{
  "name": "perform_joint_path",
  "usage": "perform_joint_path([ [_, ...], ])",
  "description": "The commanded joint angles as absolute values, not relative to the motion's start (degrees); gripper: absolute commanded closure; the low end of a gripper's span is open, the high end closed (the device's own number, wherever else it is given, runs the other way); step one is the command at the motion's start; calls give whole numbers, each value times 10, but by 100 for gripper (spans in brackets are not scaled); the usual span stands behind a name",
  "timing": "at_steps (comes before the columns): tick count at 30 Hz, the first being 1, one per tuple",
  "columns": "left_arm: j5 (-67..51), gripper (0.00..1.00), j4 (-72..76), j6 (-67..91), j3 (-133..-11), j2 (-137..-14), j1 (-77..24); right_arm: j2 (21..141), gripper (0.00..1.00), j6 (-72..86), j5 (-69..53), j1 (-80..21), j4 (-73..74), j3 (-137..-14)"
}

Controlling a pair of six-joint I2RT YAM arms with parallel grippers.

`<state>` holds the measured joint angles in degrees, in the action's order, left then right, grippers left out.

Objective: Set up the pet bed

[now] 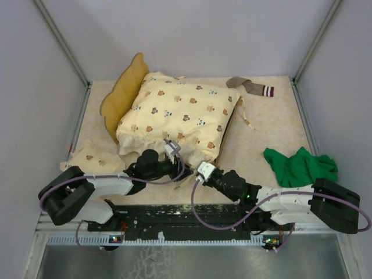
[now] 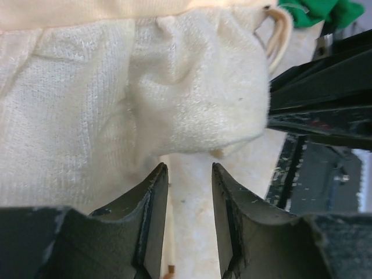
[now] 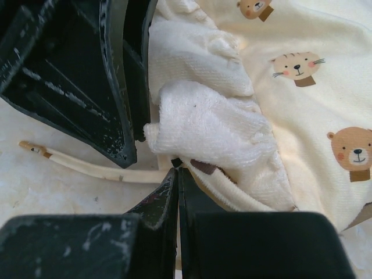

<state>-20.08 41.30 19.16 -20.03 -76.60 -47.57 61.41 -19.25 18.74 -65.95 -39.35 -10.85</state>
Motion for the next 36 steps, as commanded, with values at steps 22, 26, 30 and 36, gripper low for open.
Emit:
perform_joint_path([
  [22,-136,99,604,55,-160,-827,-507,619,100,-180,169,-655,-399,-121],
  [26,-158,100,599,88,-139,-793,-518,664,100,-230,139,-638,-451,-120],
  [30,-173,100,621,119,-119,-776,-520,697,100,-272,127,-632,-460,-158],
  [36,-189,90,612,153,-116,-772,-521,687,100,-286,107,-632,-482,-169],
])
